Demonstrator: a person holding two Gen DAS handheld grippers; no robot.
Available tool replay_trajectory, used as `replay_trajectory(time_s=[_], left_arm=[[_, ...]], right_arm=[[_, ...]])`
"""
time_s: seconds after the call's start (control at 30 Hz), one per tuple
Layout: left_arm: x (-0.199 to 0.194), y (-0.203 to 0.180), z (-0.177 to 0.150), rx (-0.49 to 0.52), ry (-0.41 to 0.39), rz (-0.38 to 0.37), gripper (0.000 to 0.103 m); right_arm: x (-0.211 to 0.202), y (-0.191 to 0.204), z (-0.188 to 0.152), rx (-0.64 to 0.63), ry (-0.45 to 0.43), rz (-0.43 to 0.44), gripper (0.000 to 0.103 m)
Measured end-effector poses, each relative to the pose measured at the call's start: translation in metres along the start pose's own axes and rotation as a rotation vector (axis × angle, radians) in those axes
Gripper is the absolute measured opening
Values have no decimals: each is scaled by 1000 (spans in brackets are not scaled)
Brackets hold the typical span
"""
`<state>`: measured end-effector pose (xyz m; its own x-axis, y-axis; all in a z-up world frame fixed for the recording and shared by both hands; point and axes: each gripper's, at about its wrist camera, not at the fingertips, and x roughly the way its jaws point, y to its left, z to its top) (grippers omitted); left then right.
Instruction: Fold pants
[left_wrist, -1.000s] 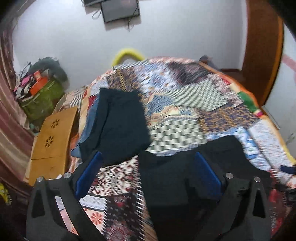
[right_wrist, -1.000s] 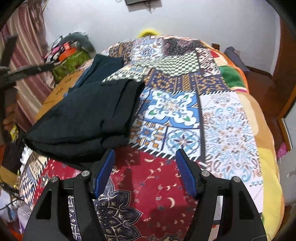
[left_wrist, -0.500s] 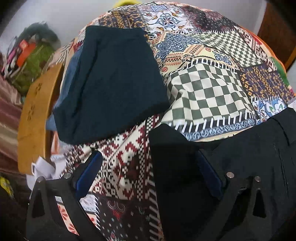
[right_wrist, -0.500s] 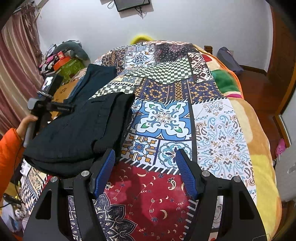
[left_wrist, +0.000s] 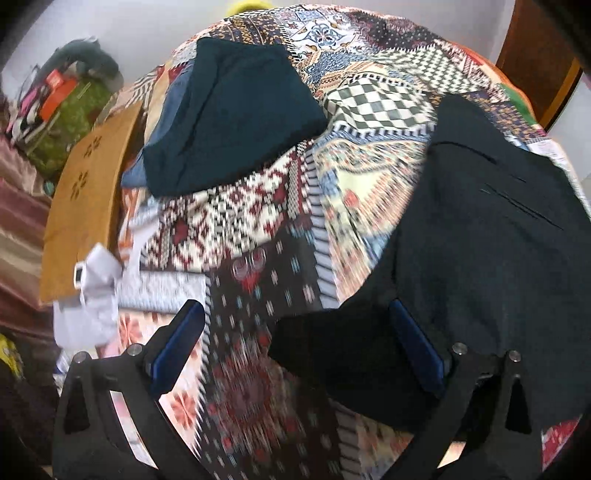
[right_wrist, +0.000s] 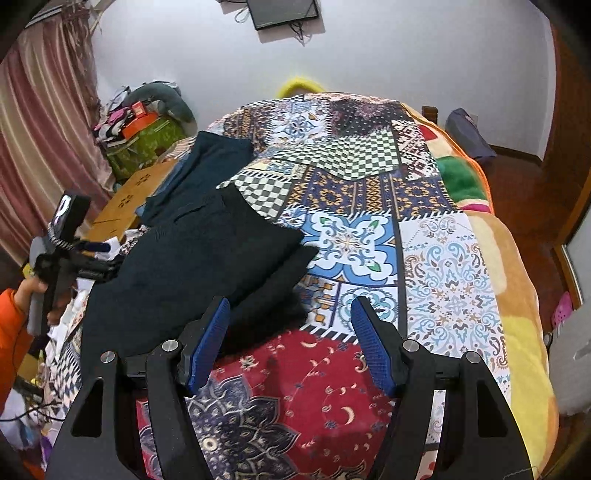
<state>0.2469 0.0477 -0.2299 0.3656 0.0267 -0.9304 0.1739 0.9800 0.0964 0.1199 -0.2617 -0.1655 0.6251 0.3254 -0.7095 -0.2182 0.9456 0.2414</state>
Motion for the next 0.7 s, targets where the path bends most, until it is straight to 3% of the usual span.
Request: replay_trajectory(time_s=[0.23,0.37,0.5,0.7], left_arm=[[-30,-25,-30,-8,-36,-86,101],[-39,-45,-43,-26,-66,-172,101],[-46,-55,-52,-16,-139,-114,101],[-44,-33,-66,-81,-151,-63,101]], right_arm=[[-7,14,-6,-36,-1,15,64],[-7,19,-10,-46,7,29,65],[10,20,-19,-63,50,21,65],[26,1,-40,-28,97,11,65]])
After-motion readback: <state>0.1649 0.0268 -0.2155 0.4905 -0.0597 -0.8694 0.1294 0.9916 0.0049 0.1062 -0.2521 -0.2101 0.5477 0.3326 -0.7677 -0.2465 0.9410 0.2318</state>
